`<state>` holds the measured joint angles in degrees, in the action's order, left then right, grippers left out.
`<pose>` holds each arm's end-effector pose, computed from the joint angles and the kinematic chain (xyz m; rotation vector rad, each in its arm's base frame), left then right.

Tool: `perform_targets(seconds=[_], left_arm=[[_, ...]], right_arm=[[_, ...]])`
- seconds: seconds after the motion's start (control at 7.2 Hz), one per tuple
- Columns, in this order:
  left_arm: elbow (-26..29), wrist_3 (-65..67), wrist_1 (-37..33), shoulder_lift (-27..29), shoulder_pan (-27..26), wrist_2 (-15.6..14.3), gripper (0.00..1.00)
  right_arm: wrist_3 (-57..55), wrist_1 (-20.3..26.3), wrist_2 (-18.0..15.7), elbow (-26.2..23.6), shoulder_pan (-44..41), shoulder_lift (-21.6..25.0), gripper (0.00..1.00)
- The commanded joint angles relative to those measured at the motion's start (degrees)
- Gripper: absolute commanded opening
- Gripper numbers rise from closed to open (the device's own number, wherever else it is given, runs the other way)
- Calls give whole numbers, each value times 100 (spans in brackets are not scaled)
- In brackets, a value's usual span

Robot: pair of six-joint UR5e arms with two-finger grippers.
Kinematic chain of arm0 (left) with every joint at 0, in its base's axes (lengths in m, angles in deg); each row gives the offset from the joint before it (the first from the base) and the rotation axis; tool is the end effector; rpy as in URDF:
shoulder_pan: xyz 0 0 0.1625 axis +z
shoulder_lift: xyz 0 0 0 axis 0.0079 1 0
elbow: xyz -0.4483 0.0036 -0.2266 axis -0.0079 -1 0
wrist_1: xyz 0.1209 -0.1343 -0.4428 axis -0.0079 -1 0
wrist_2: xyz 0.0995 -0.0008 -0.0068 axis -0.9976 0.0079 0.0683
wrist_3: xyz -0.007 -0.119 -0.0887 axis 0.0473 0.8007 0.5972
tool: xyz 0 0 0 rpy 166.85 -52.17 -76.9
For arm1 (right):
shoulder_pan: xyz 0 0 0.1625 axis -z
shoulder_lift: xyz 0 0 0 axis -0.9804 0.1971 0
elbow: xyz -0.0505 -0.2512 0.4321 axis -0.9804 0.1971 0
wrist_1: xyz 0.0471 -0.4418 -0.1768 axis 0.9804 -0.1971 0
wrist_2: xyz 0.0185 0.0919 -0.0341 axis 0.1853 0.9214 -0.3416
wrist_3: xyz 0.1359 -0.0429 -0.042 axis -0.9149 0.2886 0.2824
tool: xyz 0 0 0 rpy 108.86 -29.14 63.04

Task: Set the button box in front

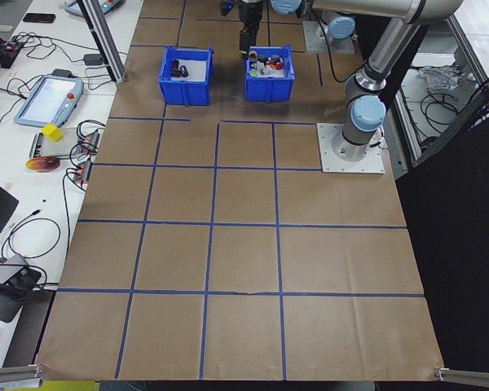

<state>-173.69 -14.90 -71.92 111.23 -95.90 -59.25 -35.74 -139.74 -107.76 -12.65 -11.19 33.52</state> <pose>-0.1733 -0.4920 0.5172 0.4269 3.0067 0.0248 0.1310 -0.5357 0.5025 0.0744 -3.1357 0.0157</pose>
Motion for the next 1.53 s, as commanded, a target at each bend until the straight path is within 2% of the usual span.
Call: perform_targets(seconds=[0.0,0.28,0.42,0.56,0.83,0.97,1.11,1.25,1.39], left_arm=[[45,132,200,30,28,5,99],[-104,2335,80,-241,11,5,100],[-79,3322,-156,-346,11,153,100],[-130,4263,-123,-443,11,407,99],[-288,5775,-918,-584,11,400,99],[-367,6976,-1114,-646,-24,348,99],[-473,7936,-1108,-725,-59,417,99],[-700,8416,-1073,-873,-59,435,99],[-1042,8673,-994,-1014,-94,470,99]], right_arm=[[9,24,1,31,0,-3,100],[44,7,19,66,-9,-56,100],[514,-11,27,179,-17,-230,100],[1258,-11,36,424,-44,-519,100],[2244,68,98,1240,-148,-1308,100],[2650,7,28,1662,-471,-1713,100],[2933,7,19,1866,-666,-1952,100],[3545,42,1,2251,-1146,-2363,100],[4082,-10,-121,2368,-1491,-2524,100]])
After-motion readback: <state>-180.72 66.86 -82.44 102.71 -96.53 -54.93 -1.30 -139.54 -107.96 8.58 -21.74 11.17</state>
